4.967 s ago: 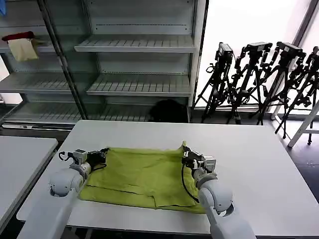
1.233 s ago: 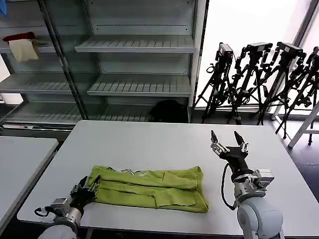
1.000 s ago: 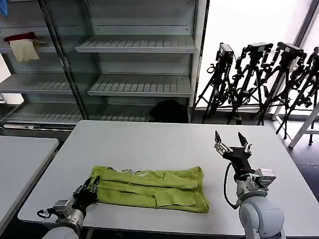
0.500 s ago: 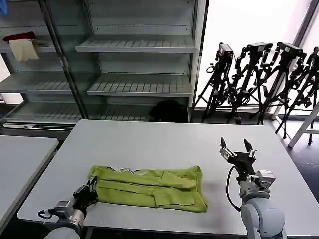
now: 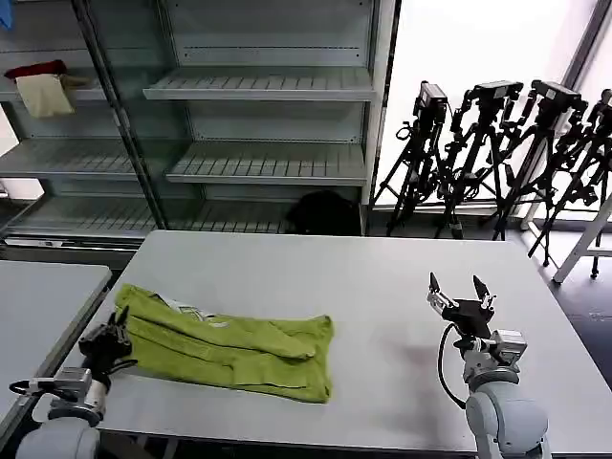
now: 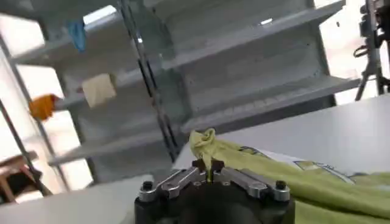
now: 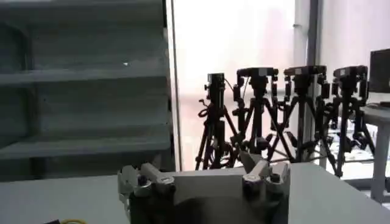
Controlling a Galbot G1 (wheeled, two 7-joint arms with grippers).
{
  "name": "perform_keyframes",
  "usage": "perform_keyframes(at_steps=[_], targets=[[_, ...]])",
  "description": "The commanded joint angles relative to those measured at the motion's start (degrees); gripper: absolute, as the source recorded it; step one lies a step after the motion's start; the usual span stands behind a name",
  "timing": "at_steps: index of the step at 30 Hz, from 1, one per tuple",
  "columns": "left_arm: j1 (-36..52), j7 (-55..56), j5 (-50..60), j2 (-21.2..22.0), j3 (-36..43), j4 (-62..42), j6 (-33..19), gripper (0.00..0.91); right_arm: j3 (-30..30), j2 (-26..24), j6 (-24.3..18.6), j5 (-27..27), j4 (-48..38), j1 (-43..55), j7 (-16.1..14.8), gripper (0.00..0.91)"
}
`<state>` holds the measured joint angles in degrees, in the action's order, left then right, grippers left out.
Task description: Fold and organize the clothes.
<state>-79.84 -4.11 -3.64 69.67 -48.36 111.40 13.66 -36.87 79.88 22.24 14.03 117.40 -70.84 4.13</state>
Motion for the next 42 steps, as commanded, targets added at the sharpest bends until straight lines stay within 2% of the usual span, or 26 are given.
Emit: perform_keyframes(at_steps=[1, 7, 14, 19, 24, 29, 42], targets=[[2.05, -2.34, 14.62, -3.15, -7.02, 1.42, -2.46, 0.0, -0.23, -0.08, -0.15, -0.33, -1.58, 0.06, -0.09, 0.907], [1.7, -2.84, 13.12, -4.78, -6.67, 3.06, -0.8, 0.0, -0.45, -0.39, -0.12, -0.3, -1.81, 0.06, -0.2, 0.907], [-1.41, -2.98, 13.92, -2.8, -4.26, 6.83, -0.11, 0.0, -0.33, -0.13, -0.13, -0.49, -2.11, 0.22, -0.14, 0.907], [-4.92, -1.97, 12.45, 1.74, 1.68, 10.35, 0.17, 0.0, -0.11, 0.18, -0.22, -0.75, -2.37, 0.05, -0.09, 0.907], [-6.03, -0.96, 3.0, 4.27, 10.11, 13.05, 2.88, 0.0, -0.1, 0.4, -0.38, -1.04, -2.28, -0.45, -0.08, 0.907], [-5.12, 0.29, -5.38, 5.22, 15.81, 14.71, 7.05, 0.0, -0.41, 0.35, -0.45, -1.05, -2.12, -0.94, -0.23, 0.907], [-0.39, 3.42, -5.85, 6.94, 25.35, 10.21, 11.23, 0.0, -1.05, -0.29, -0.18, -0.95, -2.27, -1.18, -0.78, 0.907]])
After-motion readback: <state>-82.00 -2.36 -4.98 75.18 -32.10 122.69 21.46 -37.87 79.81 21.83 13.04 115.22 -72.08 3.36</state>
